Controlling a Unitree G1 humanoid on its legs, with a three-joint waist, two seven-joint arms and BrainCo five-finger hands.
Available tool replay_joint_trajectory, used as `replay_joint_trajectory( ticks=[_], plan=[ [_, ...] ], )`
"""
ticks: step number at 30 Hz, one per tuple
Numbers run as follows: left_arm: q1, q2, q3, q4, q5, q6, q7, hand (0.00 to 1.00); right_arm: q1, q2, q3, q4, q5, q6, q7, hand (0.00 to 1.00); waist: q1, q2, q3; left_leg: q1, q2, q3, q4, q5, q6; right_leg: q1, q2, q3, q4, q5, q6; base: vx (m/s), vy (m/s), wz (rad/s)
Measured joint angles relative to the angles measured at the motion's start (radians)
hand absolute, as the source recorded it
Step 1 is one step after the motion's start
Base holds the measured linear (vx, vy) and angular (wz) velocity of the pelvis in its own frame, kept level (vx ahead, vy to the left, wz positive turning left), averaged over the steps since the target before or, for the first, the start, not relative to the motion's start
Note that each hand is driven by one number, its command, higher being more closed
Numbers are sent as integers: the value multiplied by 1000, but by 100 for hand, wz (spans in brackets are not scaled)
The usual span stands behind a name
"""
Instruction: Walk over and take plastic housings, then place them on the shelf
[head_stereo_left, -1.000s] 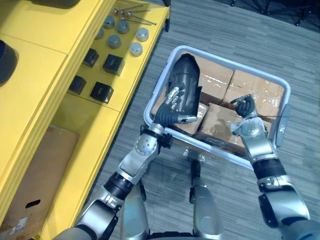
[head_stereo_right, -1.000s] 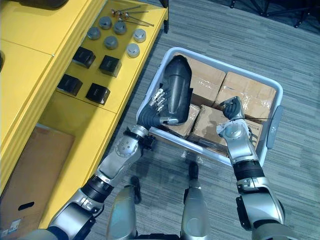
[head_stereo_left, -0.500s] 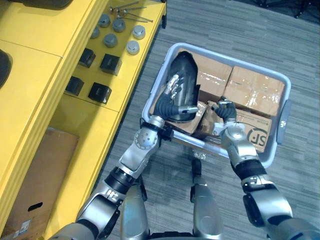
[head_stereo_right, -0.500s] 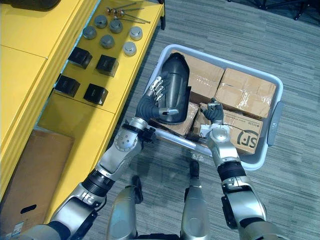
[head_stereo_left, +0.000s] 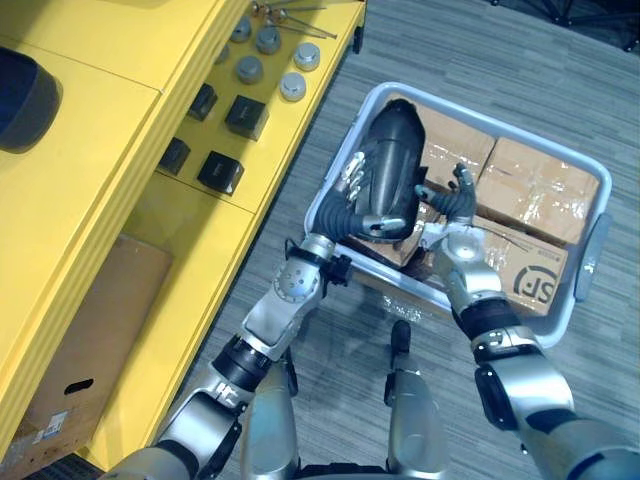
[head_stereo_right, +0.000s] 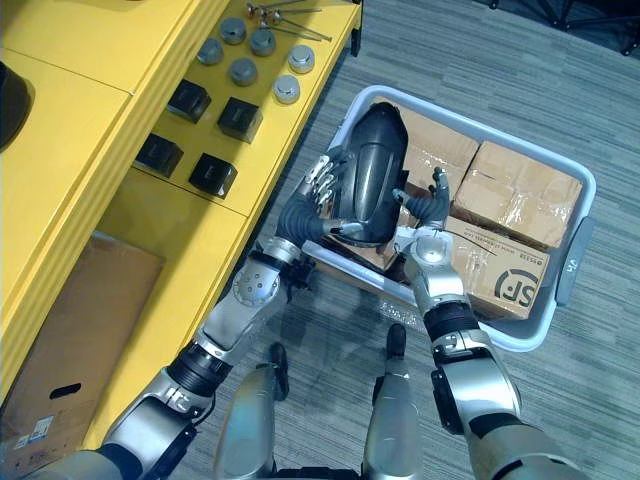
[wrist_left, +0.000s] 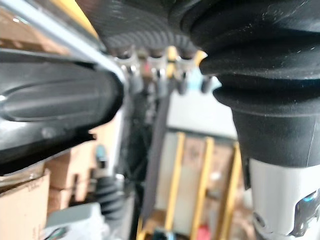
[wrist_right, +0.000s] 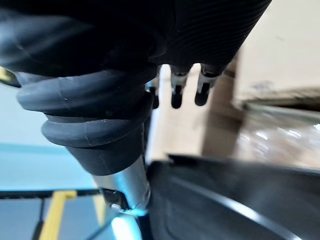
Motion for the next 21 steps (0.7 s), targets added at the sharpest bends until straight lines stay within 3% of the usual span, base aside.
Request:
replay_joint_trajectory(
  ticks=[6, 10, 15, 21],
  plan=[
    [27, -9, -27, 10, -2, -6, 1, 0, 0, -4, -4, -92, -74, 2, -119, 0, -3, 26, -15, 2, 0, 2, 0, 0, 0, 0, -1, 1, 0, 0, 0, -4, 24, -1],
    [27, -16, -25, 10, -9, -34, 2, 0, 2, -9, -7, -92, -74, 64, -123, 0, -5, 42, -20, 6, 0, 6, -1, 0, 0, 0, -1, 4, 0, 1, 1, 5, 34, -3],
    [26, -31, -26, 23, -10, -36, 1, 0, -8, -30, -7, -32, -80, 105, -118, 0, -1, 47, -19, 6, 0, 6, -1, 0, 0, 0, -1, 4, 0, 1, 1, -6, 35, 0],
    [26, -53, -29, 61, -45, -42, -1, 0, -94, -94, -9, 115, -110, 146, -114, 0, 27, 105, -18, -2, 0, 1, 0, 0, 0, -4, -1, -2, -1, 1, 1, 6, 36, 2]
  ],
)
